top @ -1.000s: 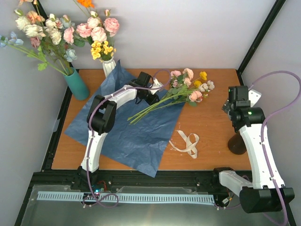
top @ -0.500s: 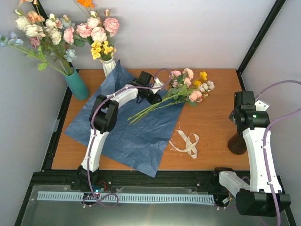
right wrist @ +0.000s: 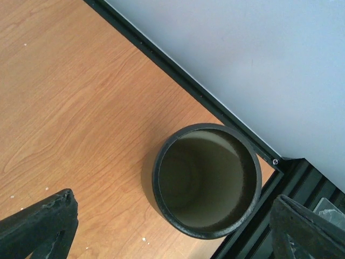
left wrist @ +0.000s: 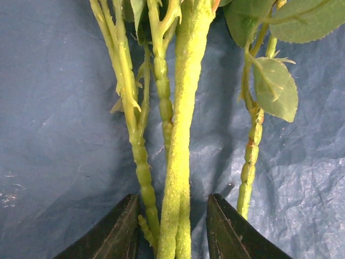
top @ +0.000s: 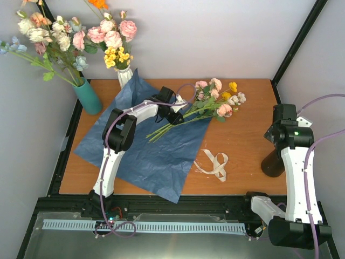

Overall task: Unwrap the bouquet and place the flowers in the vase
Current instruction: Move the vase to the center of the board.

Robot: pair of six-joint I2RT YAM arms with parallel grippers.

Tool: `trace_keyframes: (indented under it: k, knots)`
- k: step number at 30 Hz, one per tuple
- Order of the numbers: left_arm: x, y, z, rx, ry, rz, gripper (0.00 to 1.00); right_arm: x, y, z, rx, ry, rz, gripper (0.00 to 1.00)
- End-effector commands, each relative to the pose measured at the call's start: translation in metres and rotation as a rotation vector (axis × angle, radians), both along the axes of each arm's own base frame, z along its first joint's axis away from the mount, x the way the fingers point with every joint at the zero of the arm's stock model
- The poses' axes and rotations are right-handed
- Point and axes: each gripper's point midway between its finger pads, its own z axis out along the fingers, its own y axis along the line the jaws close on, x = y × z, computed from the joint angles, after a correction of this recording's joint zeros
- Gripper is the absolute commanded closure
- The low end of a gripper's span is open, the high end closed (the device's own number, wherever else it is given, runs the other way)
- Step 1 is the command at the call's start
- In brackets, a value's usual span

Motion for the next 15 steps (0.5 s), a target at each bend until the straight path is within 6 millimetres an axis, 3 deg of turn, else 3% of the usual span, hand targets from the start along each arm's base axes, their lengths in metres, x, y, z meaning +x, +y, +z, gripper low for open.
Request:
trace_keyframes:
  k: [1,15]
  knots:
    - [0.006,-0.006,0.024,-0.037,-0.071,-0.029,0.65,-0.005,0.001,-0.009,0.030,0.038,-0.011,0.06]
    - [0.004,-0.004,0.018,-0.029,-0.071,-0.025,0.66,0.011,-0.005,-0.046,0.063,0.077,0.002,0.25]
